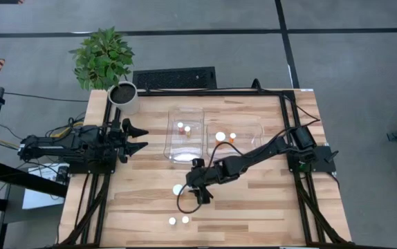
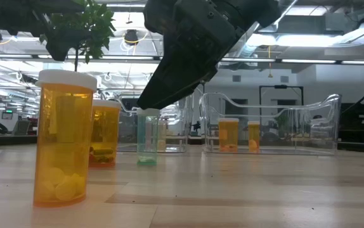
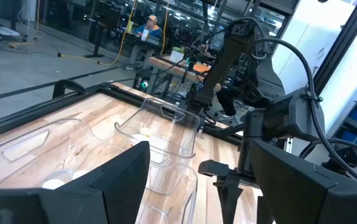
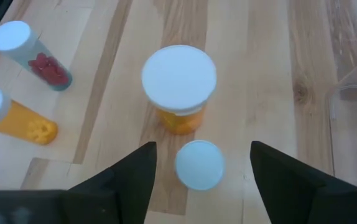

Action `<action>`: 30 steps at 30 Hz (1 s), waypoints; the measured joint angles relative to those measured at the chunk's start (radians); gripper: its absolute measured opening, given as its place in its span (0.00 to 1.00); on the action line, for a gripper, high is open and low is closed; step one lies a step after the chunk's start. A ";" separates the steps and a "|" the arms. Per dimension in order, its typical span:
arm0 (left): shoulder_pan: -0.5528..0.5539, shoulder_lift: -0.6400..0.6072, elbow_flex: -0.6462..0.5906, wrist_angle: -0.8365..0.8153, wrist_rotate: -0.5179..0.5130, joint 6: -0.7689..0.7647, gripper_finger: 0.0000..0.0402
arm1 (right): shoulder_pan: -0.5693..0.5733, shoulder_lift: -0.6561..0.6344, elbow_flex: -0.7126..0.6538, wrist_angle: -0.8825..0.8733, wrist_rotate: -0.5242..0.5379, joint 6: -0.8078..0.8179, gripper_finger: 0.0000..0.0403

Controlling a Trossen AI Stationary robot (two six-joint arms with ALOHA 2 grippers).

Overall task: Pick and place medicine bottles into bin by pill shape (circle, oval)
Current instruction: Put the top blue pill bottle into the left transparent bin

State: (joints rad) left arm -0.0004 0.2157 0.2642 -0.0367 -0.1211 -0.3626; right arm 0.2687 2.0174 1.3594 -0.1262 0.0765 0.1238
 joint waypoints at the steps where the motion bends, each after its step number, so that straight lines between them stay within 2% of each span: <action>1: 0.000 0.000 0.000 0.000 0.000 0.000 0.67 | 0.000 0.000 0.000 0.000 0.000 0.000 0.65; 15: 0.000 0.000 0.000 0.000 0.000 0.000 0.67 | 0.012 0.000 0.000 0.001 0.000 0.007 0.61; 30: 0.000 0.000 0.000 -0.003 0.000 0.000 0.67 | 0.012 0.037 -0.003 0.021 0.001 0.006 0.61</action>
State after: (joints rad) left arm -0.0002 0.2158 0.2642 -0.0399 -0.1214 -0.3627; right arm 0.2810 2.0541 1.3564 -0.1050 0.0772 0.1295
